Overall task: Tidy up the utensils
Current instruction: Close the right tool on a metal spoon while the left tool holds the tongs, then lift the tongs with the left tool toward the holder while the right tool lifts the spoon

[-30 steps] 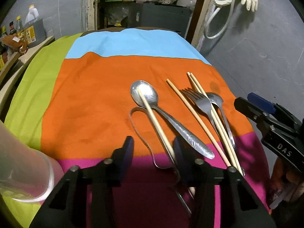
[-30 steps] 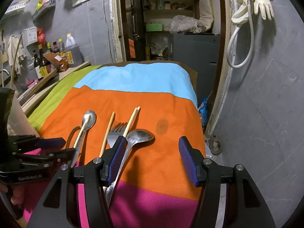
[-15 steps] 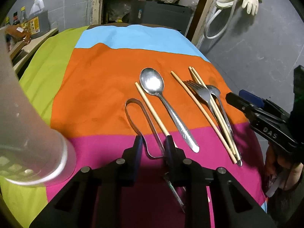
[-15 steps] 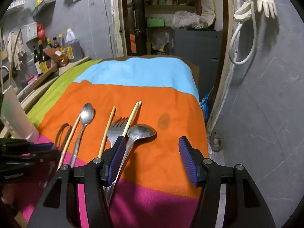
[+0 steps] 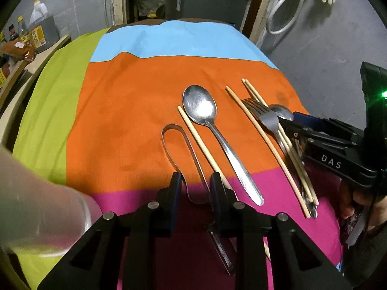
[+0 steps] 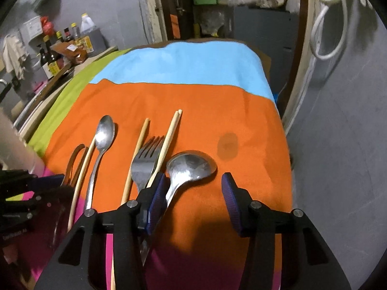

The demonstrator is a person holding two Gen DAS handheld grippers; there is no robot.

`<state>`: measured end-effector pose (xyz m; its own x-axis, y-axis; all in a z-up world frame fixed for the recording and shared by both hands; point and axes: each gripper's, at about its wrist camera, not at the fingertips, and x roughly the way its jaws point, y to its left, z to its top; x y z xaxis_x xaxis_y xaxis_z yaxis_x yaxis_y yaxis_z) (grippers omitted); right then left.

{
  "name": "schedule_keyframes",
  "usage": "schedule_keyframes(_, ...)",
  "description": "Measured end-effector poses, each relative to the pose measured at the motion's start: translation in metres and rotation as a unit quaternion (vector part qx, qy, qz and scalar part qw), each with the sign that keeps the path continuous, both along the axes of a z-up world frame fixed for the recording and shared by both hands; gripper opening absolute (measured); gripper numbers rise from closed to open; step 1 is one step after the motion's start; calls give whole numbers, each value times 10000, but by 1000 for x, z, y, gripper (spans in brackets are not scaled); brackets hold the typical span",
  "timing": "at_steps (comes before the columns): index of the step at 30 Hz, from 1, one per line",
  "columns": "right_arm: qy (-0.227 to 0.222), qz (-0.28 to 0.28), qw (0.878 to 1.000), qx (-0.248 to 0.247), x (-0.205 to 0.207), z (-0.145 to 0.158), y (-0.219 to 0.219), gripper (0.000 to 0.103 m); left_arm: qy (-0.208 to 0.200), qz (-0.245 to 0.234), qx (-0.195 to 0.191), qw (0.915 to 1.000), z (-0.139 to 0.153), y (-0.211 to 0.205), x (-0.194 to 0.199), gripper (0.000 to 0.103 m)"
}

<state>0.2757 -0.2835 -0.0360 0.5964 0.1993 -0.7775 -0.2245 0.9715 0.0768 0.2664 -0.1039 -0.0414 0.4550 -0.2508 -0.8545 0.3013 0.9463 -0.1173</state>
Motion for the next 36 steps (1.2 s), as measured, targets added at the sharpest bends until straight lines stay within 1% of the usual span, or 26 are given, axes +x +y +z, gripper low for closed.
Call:
schedule_keyframes(3, 86, 5, 10000, -32, 5, 0, 1, 44, 82, -9, 120, 9999, 0, -3, 8, 22)
schedule_keyframes(5, 156, -17, 9999, 64, 7, 0, -2, 44, 109, -4, 170, 9998, -1, -6, 13, 22)
schedule_keyframes(6, 156, -16, 9998, 108, 7, 0, -4, 39, 104, -9, 174, 9998, -2, -6, 15, 22)
schedule_keyframes(8, 121, -46, 9998, 147, 6, 0, -5, 38, 102, -16, 158, 9998, -3, -5, 16, 21)
schedule_keyframes(10, 116, -79, 9995, 285, 5, 0, -7, 36, 76, 19, 85, 9999, -3, -3, 15, 21)
schedule_keyframes(11, 139, -111, 9990, 419, 5, 1, -9, 32, 49, 54, 19, 10000, -3, 0, 13, 20)
schedule_keyframes(12, 167, -153, 9980, 597, 4, 1, -13, 26, 33, 73, -15, 10000, -3, 1, 12, 18)
schedule_keyframes(14, 198, -240, 9959, 852, 4, 1, -20, 21, 23, 100, -78, 9999, -2, 3, 11, 17)
schedule_keyframes(15, 194, -263, 9949, 957, 3, 1, -22, 15, 27, 116, -116, 9999, -2, 5, 10, 16)
schedule_keyframes(17, 205, -266, 9936, 1078, 3, 0, -24, 7, 21, 103, -145, 9998, -1, 6, 7, 16)
schedule_keyframes(18, 226, -259, 9930, 1133, 3, -1, -26, 5, 16, 69, -131, 9999, 0, 6, 5, 16)
schedule_keyframes(20, 240, -217, 9917, 1248, 2, -1, -27, 5, 5, -26, -62, 10000, 0, 4, 2, 16)
schedule_keyframes(23, 164, -240, 9918, 1241, 0, 0, -26, 4, -7, -94, 40, 9999, 0, 2, 1, 16)
schedule_keyframes(26, 112, -233, 9930, 1155, -1, 1, -22, 4, -32, -158, 268, 9995, -1, -5, 4, 16)
schedule_keyframes(29, 75, -235, 9944, 1030, -1, 0, -18, 4, -98, -160, 396, 9990, -3, -8, 5, 16)
schedule_keyframes(33, -110, -292, 9945, 999, -5, 3, -17, 3, -151, -23, 201, 9997, -5, -1, 4, 15)
schedule_keyframes(36, -407, -363, 9940, 947, -14, 11, -18, 2, -275, 23, 16, 9996, -4, 3, -1, 15)
